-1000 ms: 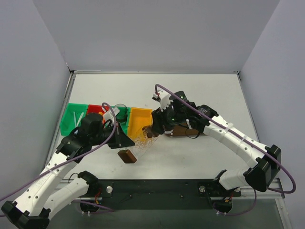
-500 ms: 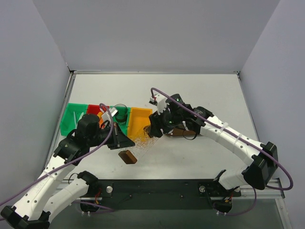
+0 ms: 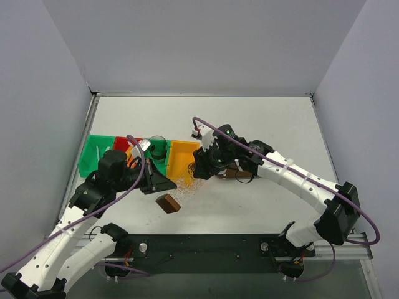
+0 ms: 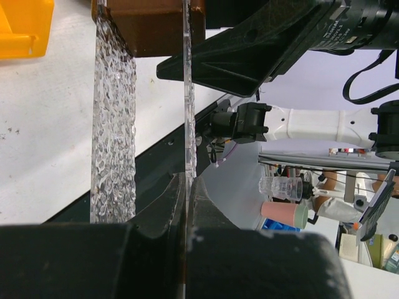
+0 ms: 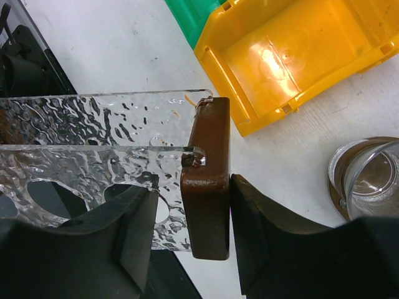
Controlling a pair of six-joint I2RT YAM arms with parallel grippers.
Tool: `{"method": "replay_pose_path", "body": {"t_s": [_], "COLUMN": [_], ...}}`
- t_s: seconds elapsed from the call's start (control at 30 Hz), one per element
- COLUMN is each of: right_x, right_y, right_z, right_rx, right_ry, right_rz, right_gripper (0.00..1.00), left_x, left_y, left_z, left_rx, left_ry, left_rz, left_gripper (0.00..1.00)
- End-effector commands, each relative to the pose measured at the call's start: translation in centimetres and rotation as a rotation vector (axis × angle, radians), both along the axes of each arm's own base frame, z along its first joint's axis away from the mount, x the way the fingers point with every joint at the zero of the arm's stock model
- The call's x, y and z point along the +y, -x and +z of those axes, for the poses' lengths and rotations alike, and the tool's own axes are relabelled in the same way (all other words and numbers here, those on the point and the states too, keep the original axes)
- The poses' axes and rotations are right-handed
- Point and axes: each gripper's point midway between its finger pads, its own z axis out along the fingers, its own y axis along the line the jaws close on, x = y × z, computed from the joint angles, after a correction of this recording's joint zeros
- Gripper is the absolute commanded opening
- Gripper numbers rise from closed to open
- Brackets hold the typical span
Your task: Prepare toiletry sets of a toothbrush and toothpaste on the tray
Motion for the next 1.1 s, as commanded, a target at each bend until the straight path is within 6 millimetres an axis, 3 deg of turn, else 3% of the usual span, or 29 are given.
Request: {"method": "replay_pose_path", "body": {"t_s": [0.0, 0.13, 0.23, 0.27, 0.3, 0.37, 0.4, 0.53, 0.67, 0.77, 1.07], "right_x": [0.5, 0.2, -0.1, -0.3, -0.2, -0.7, -0.9, -1.7, -2.4, -3.1, -8.9], "right_y": [0.1, 0.1, -0.3, -0.4, -0.5, -0.8, -0.7, -1.1, -1.1, -1.1, -3.5], "right_z": [0.5, 0.6, 1.0, 1.2, 1.9, 2.4, 3.0, 4.4, 6.1, 7.3, 8.2], "right_rx": [-0.015, -0.011, -0.019, -0.019, -0.029, -0.03, -0.031, -0.038, -0.047, -0.061, -0.013], "right_ry": [-0.034, -0.031, -0.025, -0.022, -0.031, -0.025, -0.035, -0.061, -0.076, -0.075, -0.015], "right_rz": [0.002, -0.019, -0.047, -0.059, -0.071, -0.099, -0.112, -0.171, -0.208, -0.239, -0.457], "right_gripper": [0.21, 0.0, 0.0, 0.0, 0.0, 0.0, 0.0, 0.0, 0.0, 0.0, 0.0], "left_x": [-0.7, -0.5, -0.1, -0.1, 0.1, 0.2, 0.3, 0.3, 0.4, 1.9, 4.1], "left_y": [0.2, -0.2, -0.5, -0.6, -0.8, -1.1, -1.5, -2.2, -3.2, -4.6, -8.4], "left_z": [2.7, 2.1, 1.6, 1.6, 1.5, 1.6, 1.6, 1.7, 3.1, 4.2, 10.4], "left_rx": [-0.091, -0.077, -0.077, -0.079, -0.087, -0.099, -0.115, -0.152, -0.219, -0.309, -0.546], "left_ry": [0.094, 0.084, 0.047, 0.04, 0.026, 0.012, 0.001, -0.007, -0.02, -0.123, -0.187], "left_rz": [-0.048, -0.037, -0.018, -0.014, -0.004, 0.006, 0.016, 0.024, 0.044, 0.101, 0.264], "left_gripper": [0.0, 0.0, 0.02, 0.06, 0.2, 0.34, 0.46, 0.68, 0.77, 0.78, 0.8]}}
